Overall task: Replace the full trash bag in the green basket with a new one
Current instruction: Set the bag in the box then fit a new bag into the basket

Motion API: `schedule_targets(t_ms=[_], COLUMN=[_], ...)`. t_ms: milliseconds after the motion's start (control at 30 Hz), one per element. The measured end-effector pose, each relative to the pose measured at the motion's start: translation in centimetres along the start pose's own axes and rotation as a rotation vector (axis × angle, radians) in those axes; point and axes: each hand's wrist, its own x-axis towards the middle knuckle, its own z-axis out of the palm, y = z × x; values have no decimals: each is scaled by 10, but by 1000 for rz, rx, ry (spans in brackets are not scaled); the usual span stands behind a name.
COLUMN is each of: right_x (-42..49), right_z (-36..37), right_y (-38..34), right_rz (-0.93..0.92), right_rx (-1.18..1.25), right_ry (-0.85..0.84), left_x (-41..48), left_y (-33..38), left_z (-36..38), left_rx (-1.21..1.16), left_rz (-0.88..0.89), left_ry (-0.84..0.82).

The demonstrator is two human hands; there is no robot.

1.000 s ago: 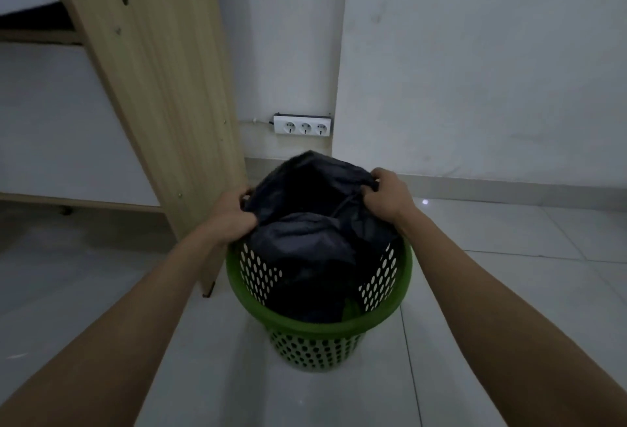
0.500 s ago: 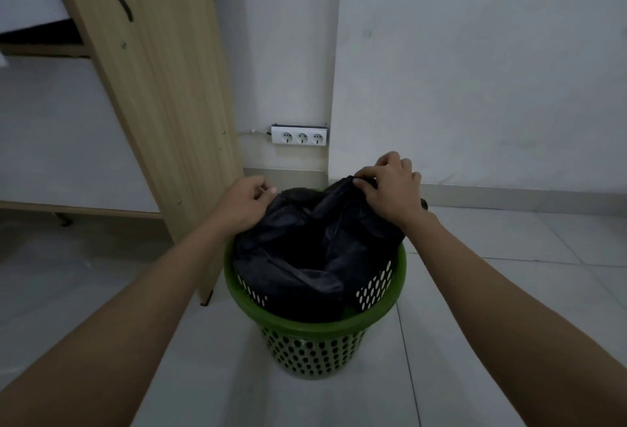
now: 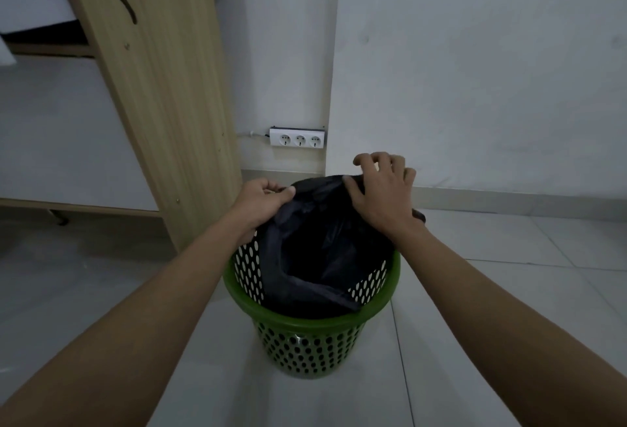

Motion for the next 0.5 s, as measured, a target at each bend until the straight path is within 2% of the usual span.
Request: schedule_targets(t_ms=[33, 67, 100, 167, 200, 267, 333, 433, 500], right_x=[-3, -6, -8, -11, -13, -17, -16, -12, -13], right_z=[-1, -2, -1, 4, 8, 16, 20, 22, 21], right_y=[-8, -18, -29, -49, -55, -63, -62, -55, -49], right_rz=[-53, -65, -10, 263, 410, 575, 613, 626, 578], right_rx=[7, 77, 184, 514, 723, 1013, 1141, 1246, 1199], right_ry=[9, -67, -215, -531, -581, -492, -344, -196, -185], left_x=[-1, 0, 0, -2, -4, -9, -11, -8, -2], left_y=[1, 2, 2, 6, 8, 13, 16, 12, 6], left_z=[3, 6, 10, 14, 16, 17, 16, 15, 14], left_rx=[-44, -87, -130, -219, -261, -333, -370, -357, -248], left_rz=[-13, -32, -57, -103, -126, -165, -201, -198, -150], left_ry=[9, 8, -2, -41, -69, -103, -87, 2, 114])
